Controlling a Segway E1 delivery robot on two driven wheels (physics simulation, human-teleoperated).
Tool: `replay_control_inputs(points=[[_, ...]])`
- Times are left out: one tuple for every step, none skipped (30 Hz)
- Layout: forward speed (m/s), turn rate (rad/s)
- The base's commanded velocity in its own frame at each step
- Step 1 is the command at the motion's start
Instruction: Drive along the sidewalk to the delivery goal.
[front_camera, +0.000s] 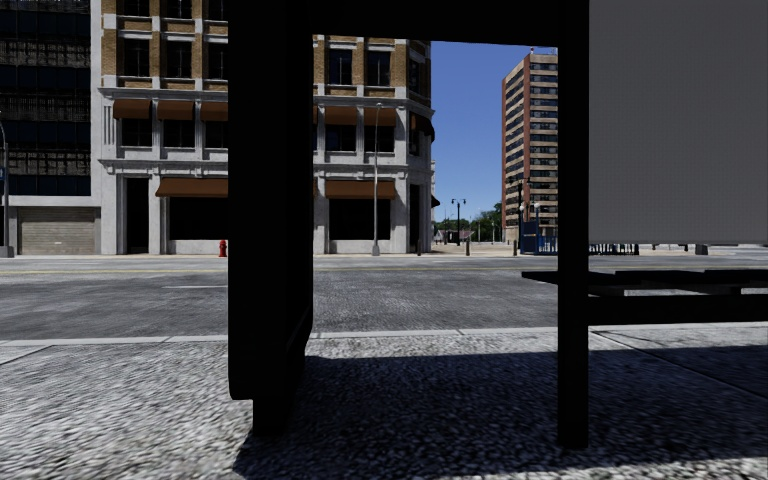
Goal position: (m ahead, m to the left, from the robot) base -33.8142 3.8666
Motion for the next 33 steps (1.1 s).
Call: replay_control_inputs(points=[[0.00, 0.00], [0.00, 0.00], [0.00, 0.00], [0.00, 0.00], [0.00, 0.00], [0.00, 0.00], [0.00, 0.00], [0.00, 0.00], [0.00, 0.00], [0.00, 0.00], [0.00, 0.00], [0.00, 0.00], [0.00, 0.00], [0.00, 0.00], [0.00, 0.00], [0.00, 0.00], [0.00, 0.00], [0.00, 0.00], [0.00, 0.00], [0.00, 0.00], [0.00, 0.00], [0.00, 0.00], [0.00, 0.00], [0.00, 0.00], [0.00, 0.00], [0.00, 0.00], [0.00, 0.00], [0.00, 0.00], [0.00, 0.00], [0.00, 0.00], [0.00, -0.24], [-0.10, -0.35], [-0.49, -0.49]])
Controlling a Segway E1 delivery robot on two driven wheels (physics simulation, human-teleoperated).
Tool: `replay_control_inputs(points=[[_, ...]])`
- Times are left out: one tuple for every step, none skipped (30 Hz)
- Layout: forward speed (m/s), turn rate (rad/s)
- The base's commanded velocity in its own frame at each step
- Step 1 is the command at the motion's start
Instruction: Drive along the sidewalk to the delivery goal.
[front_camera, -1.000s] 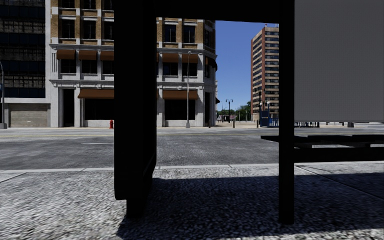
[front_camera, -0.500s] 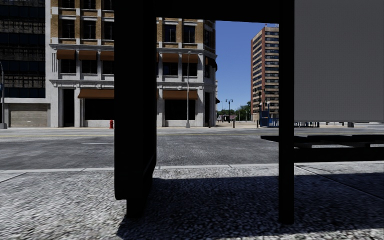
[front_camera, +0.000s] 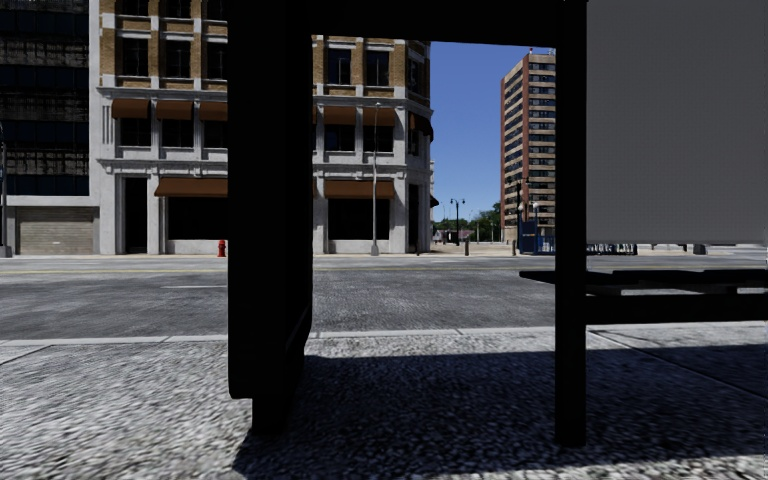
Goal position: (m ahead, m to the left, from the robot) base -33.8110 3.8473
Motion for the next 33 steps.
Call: replay_control_inputs(points=[[-0.49, -0.49], [-0.69, -0.54], [-0.76, -0.57], [-0.76, -0.57], [-0.77, -0.59], [-0.77, -0.59], [-0.77, -0.59], [-0.77, -0.59], [-0.77, -0.60], [-0.77, -0.60], [-0.76, -0.60], [-0.76, -0.60], [-0.76, -0.60], [-0.76, -0.60], [-0.76, -0.60], [-0.76, -0.60], [-0.76, -0.60], [-0.76, -0.60], [-0.76, -0.60], [-0.75, -0.60], [-0.74, -0.60], [-0.74, -0.60], [-0.71, -0.60], [-0.68, -0.60], [0.00, -0.57], [0.00, -0.57], [0.00, -0.07], [0.00, 0.00], [0.00, 0.00], [0.00, 0.00], [0.00, 0.00], [0.00, 0.00], [0.00, 0.00]])
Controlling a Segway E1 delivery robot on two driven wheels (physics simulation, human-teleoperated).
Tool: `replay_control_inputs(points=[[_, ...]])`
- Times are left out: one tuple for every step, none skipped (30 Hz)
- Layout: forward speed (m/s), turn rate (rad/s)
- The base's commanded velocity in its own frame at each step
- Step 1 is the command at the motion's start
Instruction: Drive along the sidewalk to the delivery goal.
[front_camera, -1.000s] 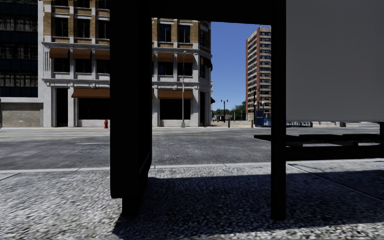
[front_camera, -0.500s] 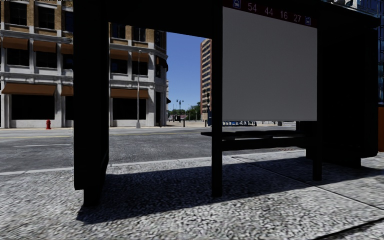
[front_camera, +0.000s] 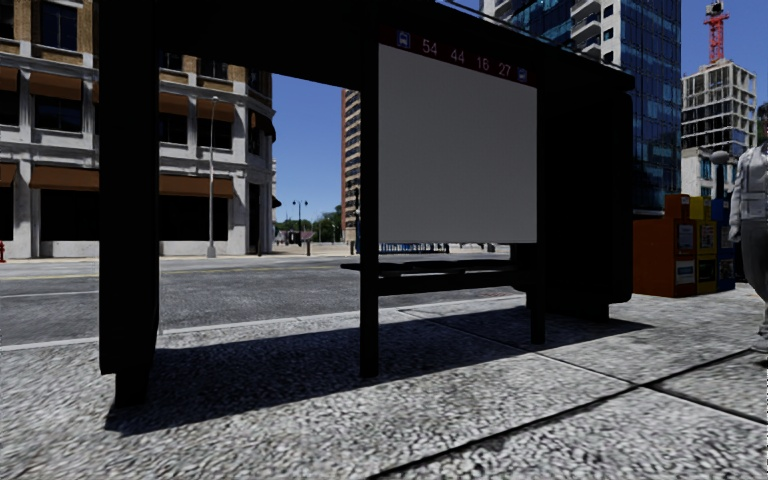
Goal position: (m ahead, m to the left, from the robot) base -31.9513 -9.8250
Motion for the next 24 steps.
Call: replay_control_inputs(points=[[0.00, 0.00], [0.00, 0.00], [0.00, 0.00], [0.00, 0.00], [0.00, 0.00], [0.00, 0.00], [0.00, 0.00], [0.00, 0.00], [0.00, 0.00], [1.02, -0.10], [1.02, -0.10], [1.27, -0.32], [1.68, -0.41], [1.68, -0.41], [1.91, -0.44], [1.93, -0.44], [1.94, -0.45], [1.94, -0.45], [1.94, -0.45], [1.70, -0.45], [0.85, -0.45], [0.85, -0.45], [0.11, -0.11], [0.00, 0.00]])
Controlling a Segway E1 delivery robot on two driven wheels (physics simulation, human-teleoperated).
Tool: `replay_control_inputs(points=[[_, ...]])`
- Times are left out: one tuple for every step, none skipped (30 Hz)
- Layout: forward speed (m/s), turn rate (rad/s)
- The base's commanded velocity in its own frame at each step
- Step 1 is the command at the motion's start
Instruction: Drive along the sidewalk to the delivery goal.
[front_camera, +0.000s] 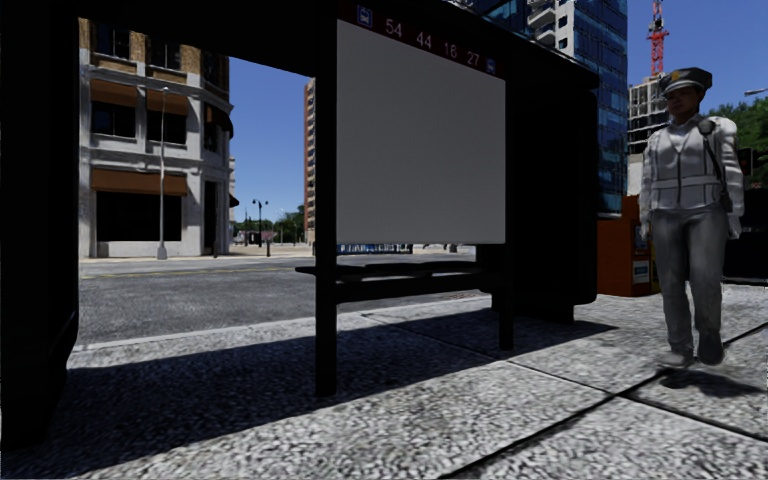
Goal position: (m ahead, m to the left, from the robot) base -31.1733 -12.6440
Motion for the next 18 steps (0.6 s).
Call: replay_control_inputs(points=[[0.00, 0.00], [0.00, 0.00], [0.00, 0.00], [0.00, 0.00], [0.00, 0.00], [0.00, 0.00], [0.00, 0.00], [0.00, 0.00], [0.00, 0.00], [0.00, 0.00], [0.00, 0.00], [0.00, 0.00], [0.00, 0.00], [0.00, 0.00], [0.00, 0.00], [0.00, 0.00], [0.00, 0.00], [0.00, 0.00]])
